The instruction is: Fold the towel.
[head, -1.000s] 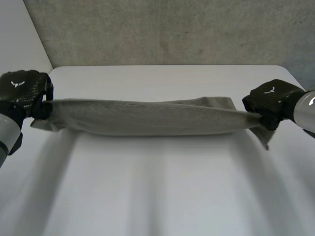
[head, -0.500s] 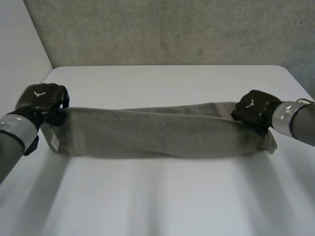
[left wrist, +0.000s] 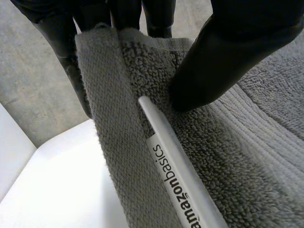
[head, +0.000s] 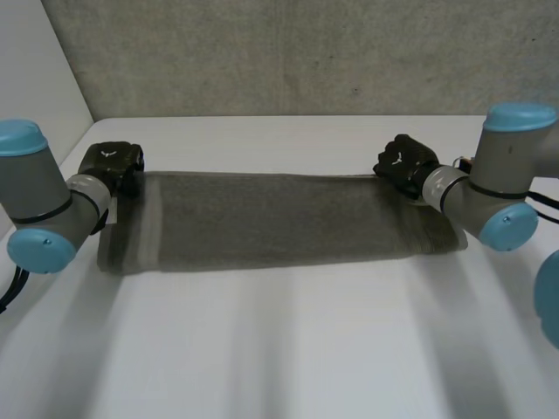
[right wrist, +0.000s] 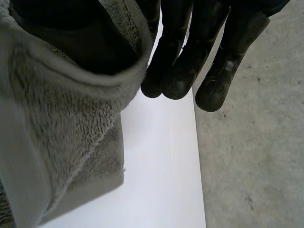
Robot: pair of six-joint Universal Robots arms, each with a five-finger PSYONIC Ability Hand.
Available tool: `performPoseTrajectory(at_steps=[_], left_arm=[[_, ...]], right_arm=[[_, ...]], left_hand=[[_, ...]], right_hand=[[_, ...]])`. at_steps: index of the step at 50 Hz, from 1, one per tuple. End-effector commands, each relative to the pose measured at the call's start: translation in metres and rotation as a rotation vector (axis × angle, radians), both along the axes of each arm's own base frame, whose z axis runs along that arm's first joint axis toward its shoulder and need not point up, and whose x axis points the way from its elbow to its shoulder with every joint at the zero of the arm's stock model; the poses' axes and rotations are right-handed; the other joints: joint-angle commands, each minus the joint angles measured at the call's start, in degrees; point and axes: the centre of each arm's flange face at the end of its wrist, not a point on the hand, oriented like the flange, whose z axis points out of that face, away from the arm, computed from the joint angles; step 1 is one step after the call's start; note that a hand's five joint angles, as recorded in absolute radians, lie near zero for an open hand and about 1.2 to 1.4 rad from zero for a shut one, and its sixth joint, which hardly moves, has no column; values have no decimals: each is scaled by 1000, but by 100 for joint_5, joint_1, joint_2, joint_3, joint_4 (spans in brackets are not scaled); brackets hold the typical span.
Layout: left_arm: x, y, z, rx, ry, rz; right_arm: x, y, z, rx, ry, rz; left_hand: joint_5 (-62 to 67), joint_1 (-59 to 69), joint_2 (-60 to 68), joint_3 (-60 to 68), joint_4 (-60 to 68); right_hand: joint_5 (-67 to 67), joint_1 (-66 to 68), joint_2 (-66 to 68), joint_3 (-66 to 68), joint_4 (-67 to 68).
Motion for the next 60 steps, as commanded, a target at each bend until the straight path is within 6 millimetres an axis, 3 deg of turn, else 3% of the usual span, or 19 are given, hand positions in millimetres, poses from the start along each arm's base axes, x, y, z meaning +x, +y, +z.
performPoseTrajectory(at_steps=[1, 2, 3, 4, 6, 7, 8, 9, 11, 15, 17, 20, 25, 31, 34, 39, 47, 53, 60], left_arm=[[-1, -10, -14, 5, -6, 15], [-1, -10, -14, 5, -6, 15], [-1, -11, -16, 7, -6, 17], [-1, -11, -16, 7, -6, 17], [-1, -12, -20, 14, -9, 15], [-1, -12, -20, 14, -9, 15], [-1, -11, -21, 20, -11, 13], [-2, -11, -21, 21, -11, 12], [-2, -10, -20, 24, -11, 12], [-1, -9, -16, 29, -11, 12], [-1, -7, -6, 19, -8, 14], [-1, -6, 1, 11, -8, 15], [1, 5, 27, -24, -4, 10], [5, 30, 28, 19, -13, 3], [6, 37, 23, 42, -21, 1], [10, 58, 2, 89, -129, -26], [12, 69, -7, 95, -176, -38], [10, 72, -7, 96, -177, -46], [10, 73, -5, 91, -175, -44]], right_arm=[[9, -12, -23, -33, -16, 23], [10, -13, -27, -33, -16, 26], [9, -16, -31, -31, -14, 15], [9, -16, -31, -31, -14, 15], [10, -18, -32, -40, -19, 12], [10, -18, -32, -40, -19, 12], [10, -19, -31, -45, -24, 14], [10, -21, -27, -53, -32, 13], [11, -22, -22, -69, -41, 13], [12, -27, -6, -107, -74, 9], [12, -29, 20, -125, -143, 1], [12, -29, 34, -123, -186, -5], [6, -21, 89, -93, -345, -44], [-9, 0, 98, 94, -402, -118], [-22, 14, 92, 220, -401, -178], [-51, 38, 60, 443, -408, -284], [-77, 37, 20, 499, -418, -364], [-87, 34, -14, 541, -398, -405], [-93, 24, -32, 532, -402, -423]], left_hand=[[544, 709, 265, 305, 205], [544, 709, 265, 305, 205], [544, 709, 265, 305, 205], [544, 709, 265, 305, 205], [-287, -121, -565, -526, -626], [-295, -130, -573, -534, -634], [-2727, -2561, -3005, -2965, -3066], [-5515, -5350, -5793, -5754, -5854], [-6443, -6277, -6721, -6682, -6782], [-6418, -6253, -6696, -6657, -6757], [-6418, -6253, -6696, -6657, -6757], [-6418, -6253, -6696, -6657, -6757], [-6402, -6236, -6680, -6640, -6741], [-6284, -6118, -6562, -6523, -6623], [-6267, -6101, -6545, -6506, -6606], [-6267, -6101, -6545, -6506, -6606], [-6267, -6101, -6545, -6506, -6606], [-6284, -6118, -6562, -6522, -6623], [-6284, -6118, -6562, -6522, -6623]], right_hand=[[163, 397, 359, 333, 350], [-97, 136, 98, 73, 89], [-1449, -1215, -1253, -1279, -1262], [-1462, -1229, -1267, -1292, -1276], [-4573, -4340, -4378, -4403, -4387], [-4591, -4357, -4395, -4421, -4405], [-6837, -6603, -6641, -6667, -6650], [-6837, -6603, -6641, -6667, -6650], [-6837, -6603, -6641, -6667, -6650], [-6837, -6603, -6641, -6667, -6650], [-6837, -6603, -6641, -6667, -6650], [-6837, -6603, -6641, -6667, -6650], [-6837, -6603, -6641, -6667, -6650], [-6837, -6603, -6641, -6667, -6650], [-6837, -6603, -6641, -6667, -6650], [-6512, -6278, -6316, -6342, -6325], [-5250, -5017, -5055, -5080, -5064], [-5264, -5030, -5068, -5094, -5078], [-4793, -4560, -4598, -4623, -4607]])
